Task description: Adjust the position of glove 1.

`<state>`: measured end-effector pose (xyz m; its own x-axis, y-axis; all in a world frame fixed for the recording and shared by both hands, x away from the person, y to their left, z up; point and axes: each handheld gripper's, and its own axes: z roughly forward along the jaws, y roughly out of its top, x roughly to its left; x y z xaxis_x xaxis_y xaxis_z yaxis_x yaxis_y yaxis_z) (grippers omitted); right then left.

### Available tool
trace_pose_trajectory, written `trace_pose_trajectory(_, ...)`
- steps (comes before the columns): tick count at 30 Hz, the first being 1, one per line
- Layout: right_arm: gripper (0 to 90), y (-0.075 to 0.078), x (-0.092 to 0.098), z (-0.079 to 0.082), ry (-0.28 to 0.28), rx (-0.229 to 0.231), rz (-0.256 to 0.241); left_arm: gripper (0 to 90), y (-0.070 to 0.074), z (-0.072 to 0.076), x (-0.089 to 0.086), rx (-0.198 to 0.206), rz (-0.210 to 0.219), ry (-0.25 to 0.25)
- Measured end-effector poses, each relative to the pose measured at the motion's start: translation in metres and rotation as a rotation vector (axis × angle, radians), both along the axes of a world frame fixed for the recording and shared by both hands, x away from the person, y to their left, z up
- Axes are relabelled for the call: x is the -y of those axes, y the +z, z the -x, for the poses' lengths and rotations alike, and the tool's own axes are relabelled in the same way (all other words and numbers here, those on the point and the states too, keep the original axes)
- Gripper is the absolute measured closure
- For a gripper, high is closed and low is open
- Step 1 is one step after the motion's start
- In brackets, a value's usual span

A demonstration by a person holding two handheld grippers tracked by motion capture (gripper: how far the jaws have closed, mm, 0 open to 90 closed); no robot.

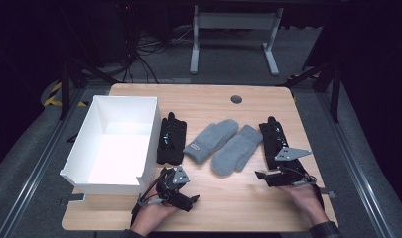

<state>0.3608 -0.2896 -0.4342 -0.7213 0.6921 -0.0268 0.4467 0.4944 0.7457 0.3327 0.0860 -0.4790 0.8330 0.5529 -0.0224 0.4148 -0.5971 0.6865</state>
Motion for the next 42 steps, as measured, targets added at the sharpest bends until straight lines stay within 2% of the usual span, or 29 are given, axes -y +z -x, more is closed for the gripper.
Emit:
trace_pose_trajectory(4,25.4,0.001,-0.006,-0.006,0.012,-0.006,0.005,0.1,0.0,0.0,0.0,-0.001,0.0,-0.002)
trace_pose_trajectory(9,25.5,0.004,-0.013,-0.023,0.014,-0.01,0.003,0.1,0.0,-0.001,0.0,0.0,0.0,-0.004)
trace_pose_trajectory(20,29.8,0.011,-0.027,-0.055,0.009,0.027,-0.009,0.1,0.0,-0.001,0.0,0.0,-0.001,-0.005)
trace_pose_trajectory(29,30.1,0.002,-0.043,-0.071,0.016,0.012,-0.02,0.1,0.0,-0.001,0.0,-0.001,0.0,-0.004)
trace_pose_trajectory(33,31.4,-0.007,-0.051,-0.076,0.024,-0.02,-0.009,0.1,0.0,-0.001,0.0,0.0,-0.001,-0.004)
trace_pose_trajectory(36,36.7,-0.012,-0.055,-0.077,0.026,-0.025,0.019,0.1,0.0,-0.001,0.0,0.001,-0.001,-0.003)
trace_pose_trajectory(38,44.1,-0.015,-0.056,-0.077,0.024,-0.031,0.035,0.1,0.0,-0.001,0.0,0.002,-0.002,-0.005)
trace_pose_trajectory(42,67.6,-0.016,-0.056,-0.077,0.035,-0.029,0.054,0.1,0.0,-0.001,0.0,0.002,-0.002,-0.004)
